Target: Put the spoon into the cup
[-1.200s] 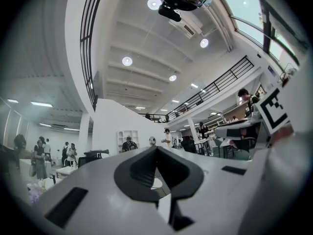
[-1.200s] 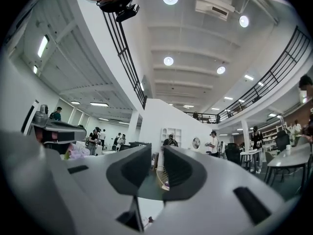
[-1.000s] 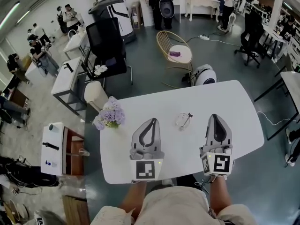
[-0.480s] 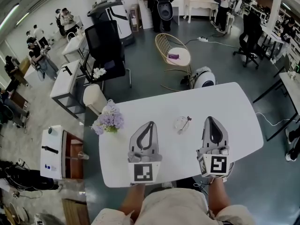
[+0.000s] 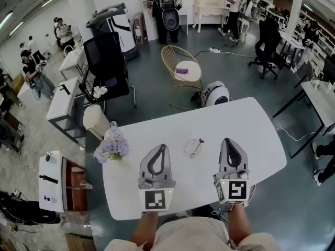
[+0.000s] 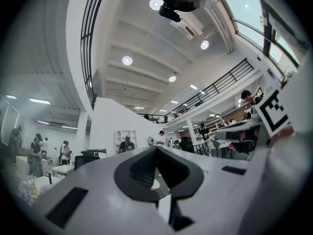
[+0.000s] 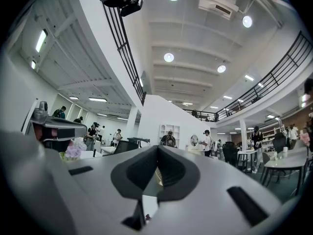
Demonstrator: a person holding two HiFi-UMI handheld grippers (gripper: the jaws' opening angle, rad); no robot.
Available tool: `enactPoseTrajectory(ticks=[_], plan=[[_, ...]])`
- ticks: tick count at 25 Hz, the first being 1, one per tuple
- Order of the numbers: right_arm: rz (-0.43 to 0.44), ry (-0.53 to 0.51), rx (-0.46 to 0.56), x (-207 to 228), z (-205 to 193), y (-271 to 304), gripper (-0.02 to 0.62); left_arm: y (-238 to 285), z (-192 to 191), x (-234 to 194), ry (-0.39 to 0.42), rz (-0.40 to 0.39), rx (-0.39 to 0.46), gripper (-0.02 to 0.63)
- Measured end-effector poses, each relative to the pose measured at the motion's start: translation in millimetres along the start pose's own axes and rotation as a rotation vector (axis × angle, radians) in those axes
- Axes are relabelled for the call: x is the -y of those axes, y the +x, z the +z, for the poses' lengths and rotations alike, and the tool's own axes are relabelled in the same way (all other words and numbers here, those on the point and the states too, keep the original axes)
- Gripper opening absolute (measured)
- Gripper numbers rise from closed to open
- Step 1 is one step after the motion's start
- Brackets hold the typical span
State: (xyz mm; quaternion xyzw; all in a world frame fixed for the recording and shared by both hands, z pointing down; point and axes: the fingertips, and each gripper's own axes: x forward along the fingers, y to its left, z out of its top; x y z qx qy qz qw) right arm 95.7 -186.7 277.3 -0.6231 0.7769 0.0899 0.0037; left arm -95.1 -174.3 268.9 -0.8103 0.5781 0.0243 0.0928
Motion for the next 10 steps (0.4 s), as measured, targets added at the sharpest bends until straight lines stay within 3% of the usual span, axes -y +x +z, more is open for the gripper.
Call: enactPoseTrajectory(ticks=[10], plan=[[-0.013,-0.012,-0.003,1.6,-4.4,-5.2,0.003,-1.2,-4.1,4.4,-0.004,-0.009,0.009,0.003]])
